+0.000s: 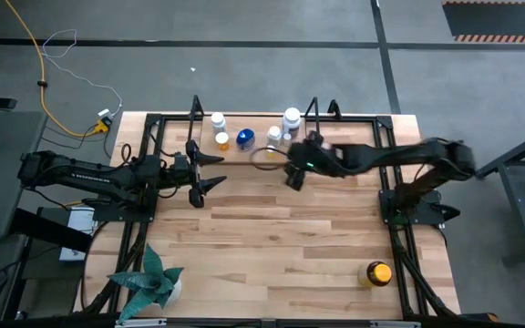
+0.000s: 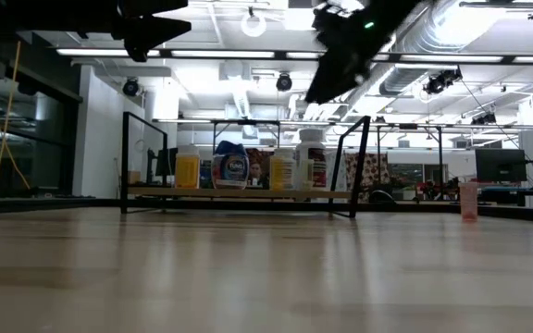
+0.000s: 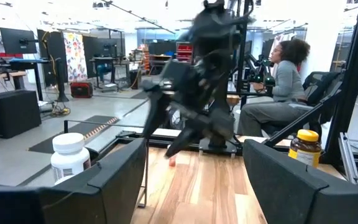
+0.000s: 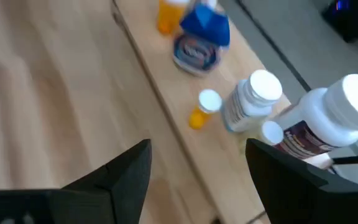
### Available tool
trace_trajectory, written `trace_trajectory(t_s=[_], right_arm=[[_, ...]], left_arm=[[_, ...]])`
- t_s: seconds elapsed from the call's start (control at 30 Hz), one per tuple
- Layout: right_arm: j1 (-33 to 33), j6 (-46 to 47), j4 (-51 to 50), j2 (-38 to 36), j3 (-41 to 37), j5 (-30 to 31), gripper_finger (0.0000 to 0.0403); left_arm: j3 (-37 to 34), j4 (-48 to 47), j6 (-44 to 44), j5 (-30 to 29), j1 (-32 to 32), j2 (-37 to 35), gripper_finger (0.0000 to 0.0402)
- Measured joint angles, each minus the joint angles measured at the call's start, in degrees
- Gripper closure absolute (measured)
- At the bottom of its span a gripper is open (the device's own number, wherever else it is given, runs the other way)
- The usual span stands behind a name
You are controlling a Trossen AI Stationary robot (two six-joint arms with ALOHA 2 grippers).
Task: Pick and place medicine bottles onto shelf by color
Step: Put the pink pill bottle on the shelf
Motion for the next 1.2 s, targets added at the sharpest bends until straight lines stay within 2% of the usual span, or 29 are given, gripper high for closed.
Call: trace_trajectory(t_s=[0.17, 0.27, 0.4, 0.53, 0.6, 0.73, 0.87, 0.93, 1.0, 1.2], right_arm=[[5.34, 3.80, 14.15, -13.47, -12.76, 2.00, 0.0151], [7.19, 7.88, 15.65, -20.15, -16.63, 5.03, 0.0151], [8.24, 14.86, 9.80, -26.95, -17.93, 11.89, 0.0151], [8.00, 23.95, 1.02, -31.25, -17.95, 24.64, 0.0151], [6.73, 28.80, -4.05, -32.74, -17.95, 26.93, 0.0151], [1.67, 39.40, -17.54, -33.34, -17.95, 22.88, 0.0151], [-4.86, 49.87, -32.54, -30.91, -17.96, 16.52, 0.0151], [-7.51, 53.20, -37.77, -29.21, -17.98, 15.90, 0.0151], [-9.37, 54.82, -40.42, -27.30, -17.98, 15.85, 0.0151], [-10.73, 55.52, -40.20, -20.52, -17.98, 14.86, 0.0151]], left_arm=[[0.00, 0.13, -0.02, -0.38, 0.00, 0.00, 0.0142], [0.00, 0.08, -1.26, -0.50, 0.00, -0.01, 0.0142], [0.00, 0.06, -1.57, -0.53, 0.00, -0.01, 0.0142], [0.00, 0.01, -1.53, -0.53, 0.00, 0.00, 0.0142], [0.00, 0.00, -1.10, -0.56, 0.00, 0.00, 0.0142], [0.00, -0.05, -0.86, -1.34, 0.00, 0.00, 0.0142], [0.00, -0.05, -1.09, -1.40, 0.00, -0.02, 0.0142], [0.00, -0.05, -1.09, -1.40, 0.00, 0.00, 0.0142], [0.00, -0.05, -1.09, -1.40, 0.00, -0.02, 0.0142], [0.00, -0.05, -1.09, -1.40, 0.00, 0.00, 0.0142]])
